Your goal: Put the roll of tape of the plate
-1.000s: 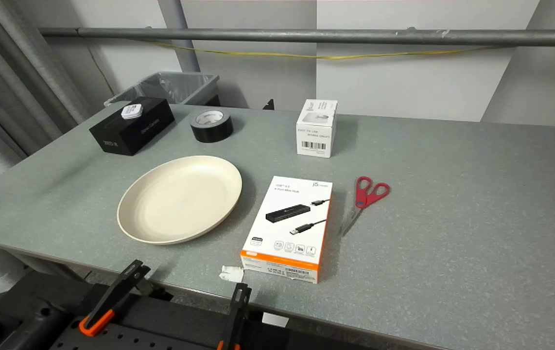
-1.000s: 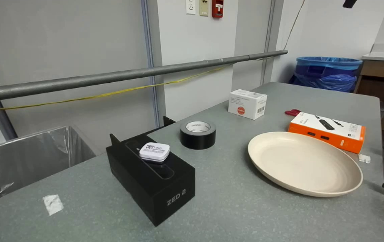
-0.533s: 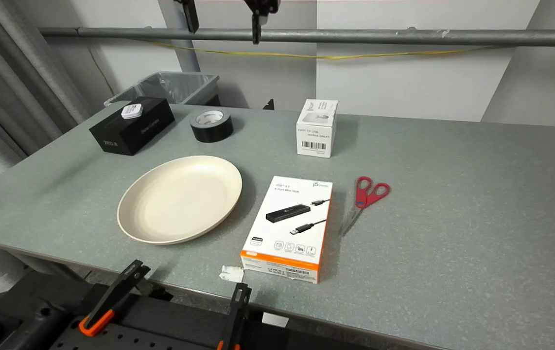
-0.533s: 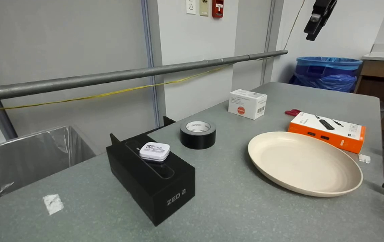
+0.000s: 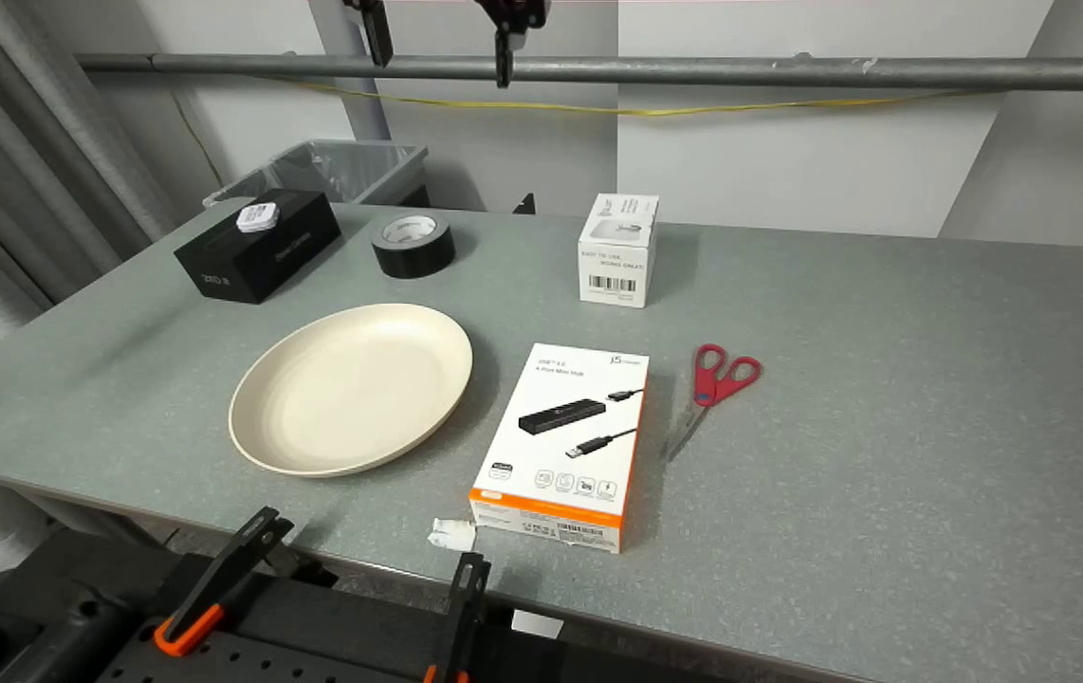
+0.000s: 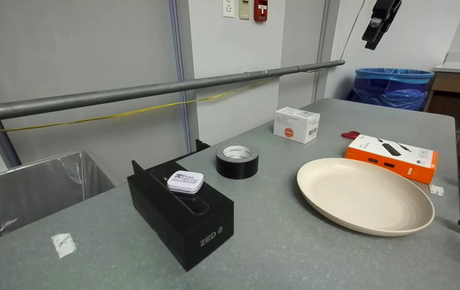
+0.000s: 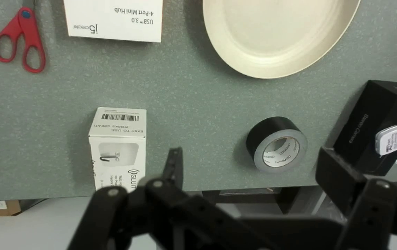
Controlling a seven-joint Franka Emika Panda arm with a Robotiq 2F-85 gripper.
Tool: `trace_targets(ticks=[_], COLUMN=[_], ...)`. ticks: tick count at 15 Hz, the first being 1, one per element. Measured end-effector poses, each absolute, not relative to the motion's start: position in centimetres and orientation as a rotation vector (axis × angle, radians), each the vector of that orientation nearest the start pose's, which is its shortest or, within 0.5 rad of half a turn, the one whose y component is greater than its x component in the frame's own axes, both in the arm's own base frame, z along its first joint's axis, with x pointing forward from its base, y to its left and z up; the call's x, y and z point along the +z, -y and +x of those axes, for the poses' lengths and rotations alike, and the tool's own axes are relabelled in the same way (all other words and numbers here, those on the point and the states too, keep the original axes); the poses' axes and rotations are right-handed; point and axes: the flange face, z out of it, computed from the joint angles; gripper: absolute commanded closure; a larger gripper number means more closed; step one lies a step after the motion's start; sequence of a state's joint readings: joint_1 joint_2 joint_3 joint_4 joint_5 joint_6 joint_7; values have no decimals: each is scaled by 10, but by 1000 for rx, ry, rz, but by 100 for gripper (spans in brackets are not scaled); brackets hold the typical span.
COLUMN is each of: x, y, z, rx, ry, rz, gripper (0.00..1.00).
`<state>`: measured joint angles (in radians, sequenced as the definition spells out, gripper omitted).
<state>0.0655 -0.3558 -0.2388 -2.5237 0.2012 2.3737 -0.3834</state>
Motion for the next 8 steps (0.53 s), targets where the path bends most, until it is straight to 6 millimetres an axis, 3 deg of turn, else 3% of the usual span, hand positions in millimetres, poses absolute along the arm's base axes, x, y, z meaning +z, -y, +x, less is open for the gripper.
trace_targets(ticks=[3, 8], x=[411, 358], y=[63, 6], z=[443, 501], rx=[-364, -466], ry=[129, 138], rz=[-2938, -2970], gripper=[0, 0])
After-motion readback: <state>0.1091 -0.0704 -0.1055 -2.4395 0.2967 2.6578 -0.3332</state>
